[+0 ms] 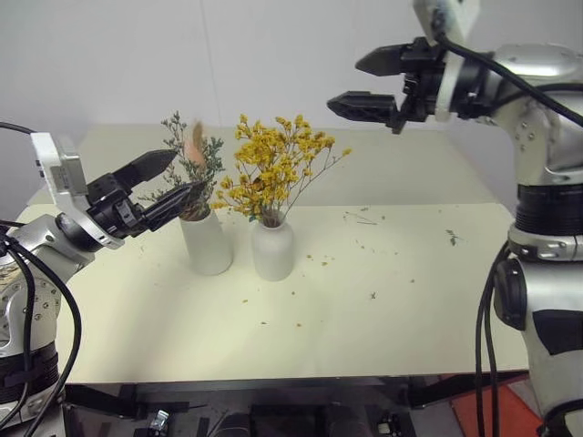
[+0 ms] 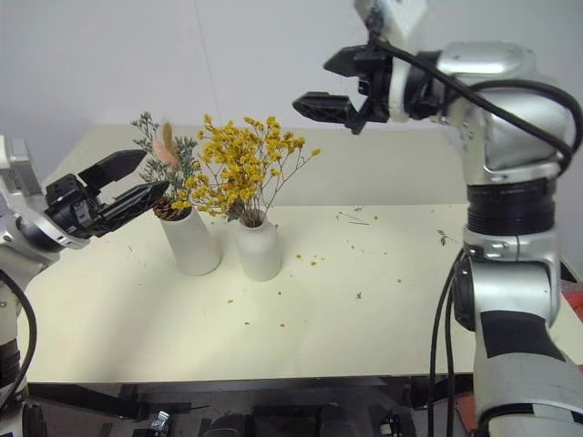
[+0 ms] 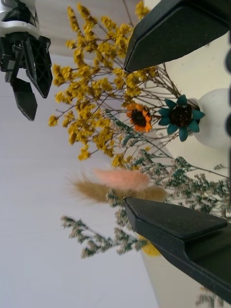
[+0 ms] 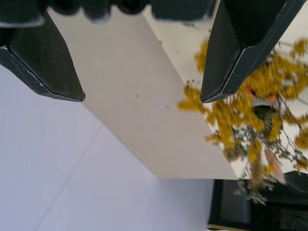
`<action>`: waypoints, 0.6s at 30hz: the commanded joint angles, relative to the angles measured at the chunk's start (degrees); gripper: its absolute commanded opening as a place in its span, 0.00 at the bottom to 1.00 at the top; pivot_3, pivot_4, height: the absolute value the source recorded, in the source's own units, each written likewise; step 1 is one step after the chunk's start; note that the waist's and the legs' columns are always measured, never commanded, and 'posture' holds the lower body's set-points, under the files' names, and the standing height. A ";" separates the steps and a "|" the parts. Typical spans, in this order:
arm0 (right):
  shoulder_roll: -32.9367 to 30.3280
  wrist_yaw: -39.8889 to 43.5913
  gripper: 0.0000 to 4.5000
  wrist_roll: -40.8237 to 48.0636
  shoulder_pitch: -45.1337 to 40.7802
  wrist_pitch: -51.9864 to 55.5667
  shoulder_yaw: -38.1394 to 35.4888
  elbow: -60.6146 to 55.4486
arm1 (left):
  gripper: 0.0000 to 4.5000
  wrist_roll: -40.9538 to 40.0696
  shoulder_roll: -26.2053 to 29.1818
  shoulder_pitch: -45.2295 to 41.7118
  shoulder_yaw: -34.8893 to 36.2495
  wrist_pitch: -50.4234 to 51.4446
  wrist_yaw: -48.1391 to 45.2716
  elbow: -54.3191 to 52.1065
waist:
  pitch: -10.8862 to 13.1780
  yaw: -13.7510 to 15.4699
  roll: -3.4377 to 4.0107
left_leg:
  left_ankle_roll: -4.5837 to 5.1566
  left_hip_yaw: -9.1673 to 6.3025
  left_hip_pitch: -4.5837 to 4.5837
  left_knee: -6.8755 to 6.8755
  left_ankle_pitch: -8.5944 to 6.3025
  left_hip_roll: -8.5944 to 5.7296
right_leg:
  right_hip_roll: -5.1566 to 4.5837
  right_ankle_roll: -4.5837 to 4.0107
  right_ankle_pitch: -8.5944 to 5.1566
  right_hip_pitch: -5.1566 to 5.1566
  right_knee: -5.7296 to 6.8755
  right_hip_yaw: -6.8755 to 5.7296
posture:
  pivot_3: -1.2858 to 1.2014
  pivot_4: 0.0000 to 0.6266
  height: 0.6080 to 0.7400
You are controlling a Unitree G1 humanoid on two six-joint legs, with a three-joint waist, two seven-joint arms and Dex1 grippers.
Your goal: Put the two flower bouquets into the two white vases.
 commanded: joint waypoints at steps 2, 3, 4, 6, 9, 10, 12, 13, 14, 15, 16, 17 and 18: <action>-3.71 -1.78 1.00 3.67 7.08 3.25 -5.67 -8.94 | 0.99 -1.23 2.41 0.16 1.17 0.56 -1.93 -0.94 | 0.00 0.09 0.00 | 0.00 0.00 -0.02 0.00 0.00 0.00 | -0.01 0.00 0.01 0.00 -0.05 0.00 | 0.52 0.24 1.00; -4.01 -2.60 1.00 4.48 9.73 4.60 -6.48 -11.21 | 0.99 -1.44 2.81 0.78 1.33 0.89 -2.35 -1.17 | 0.00 0.04 0.00 | 0.00 0.00 -0.02 0.00 0.00 0.00 | 0.00 0.01 0.00 0.01 -0.07 0.00 | 0.52 0.24 1.00; -4.06 -3.43 1.00 5.36 13.03 5.48 -7.49 -13.97 | 0.99 -1.54 3.26 1.57 1.50 1.19 -2.75 -1.51 | 0.00 0.02 0.00 | 0.00 0.02 -0.01 0.00 0.00 0.00 | -0.01 0.02 -0.01 0.03 -0.07 0.02 | 0.52 0.24 1.00; -4.15 -4.33 1.00 7.24 18.74 6.25 -8.99 -18.68 | 0.99 -0.99 3.53 2.97 1.65 0.88 -3.01 -2.24 | 0.00 -0.04 0.01 | 0.00 0.02 0.04 -0.01 0.00 0.02 | 0.01 0.07 -0.04 0.08 -0.12 0.03 | 0.52 0.24 1.00; -3.94 -5.38 1.00 10.03 28.03 5.61 -11.41 -25.22 | 0.99 0.45 4.40 5.63 1.11 -0.16 -4.88 -3.62 | 0.01 0.10 0.02 | 0.00 0.02 0.05 -0.01 0.00 0.04 | 0.03 0.20 -0.12 0.09 -0.12 0.03 | 0.52 0.24 1.00; -3.97 -5.73 1.00 10.81 30.85 5.43 -12.08 -26.96 | 0.99 0.54 4.98 6.60 1.02 -0.07 -5.81 -4.04 | 0.01 0.14 0.02 | 0.00 0.03 0.05 -0.02 0.00 0.03 | 0.02 0.23 -0.14 0.08 -0.12 0.04 | 0.52 0.24 1.00; -3.88 -6.79 1.00 11.42 36.89 4.49 -13.01 -29.79 | 0.99 1.43 5.47 8.75 1.26 -1.06 -7.31 -4.63 | 0.01 0.22 0.02 | 0.00 0.03 0.04 -0.02 0.00 0.06 | 0.03 0.24 -0.15 0.13 -0.22 0.03 | 0.52 0.24 1.00; -3.97 -7.31 1.00 11.33 39.48 3.79 -13.14 -30.95 | 0.99 1.88 6.04 9.79 1.32 -1.25 -8.26 -4.83 | 0.01 0.21 0.02 | 0.00 0.03 0.04 -0.02 0.00 0.05 | 0.02 0.25 -0.15 0.14 -0.29 0.03 | 0.52 0.24 1.00; -4.04 -7.74 1.00 10.76 42.45 2.55 -12.96 -32.06 | 0.99 2.49 6.62 10.94 1.28 -1.49 -9.10 -5.03 | 0.01 0.21 0.02 | 0.00 0.03 0.05 -0.02 0.00 0.07 | 0.04 0.27 -0.16 0.17 -0.35 0.02 | 0.52 0.24 1.00; -4.13 -8.10 1.00 10.35 45.08 1.54 -12.75 -33.05 | 0.99 3.32 6.98 12.07 1.23 -2.24 -10.03 -5.30 | 0.00 0.25 0.01 | 0.00 0.03 0.06 -0.02 0.00 0.07 | 0.04 0.30 -0.16 0.19 -0.38 0.02 | 0.52 0.24 1.00; -4.08 -8.39 1.00 10.37 47.48 1.02 -12.63 -33.97 | 0.99 4.20 7.77 13.34 0.93 -2.45 -11.09 -5.54 | 0.00 0.26 0.01 | 0.00 0.03 0.09 -0.02 0.00 0.08 | 0.04 0.31 -0.18 0.23 -0.43 0.01 | 0.52 0.24 1.00; -3.90 -8.64 1.00 10.64 49.58 0.72 -12.51 -34.76 | 0.99 5.56 8.40 14.63 0.30 -3.15 -12.09 -5.59 | 0.01 0.26 0.02 | 0.01 0.04 0.10 -0.03 0.00 0.08 | 0.03 0.32 -0.19 0.24 -0.42 0.01 | 0.52 0.24 1.00; -3.86 -8.78 1.00 10.73 51.32 0.11 -12.24 -35.47 | 0.99 6.86 8.80 15.78 -0.35 -4.33 -13.44 -5.46 | 0.01 0.26 0.02 | 0.00 0.05 0.09 -0.03 0.00 0.08 | 0.03 0.33 -0.19 0.22 -0.42 0.02 | 0.52 0.24 1.00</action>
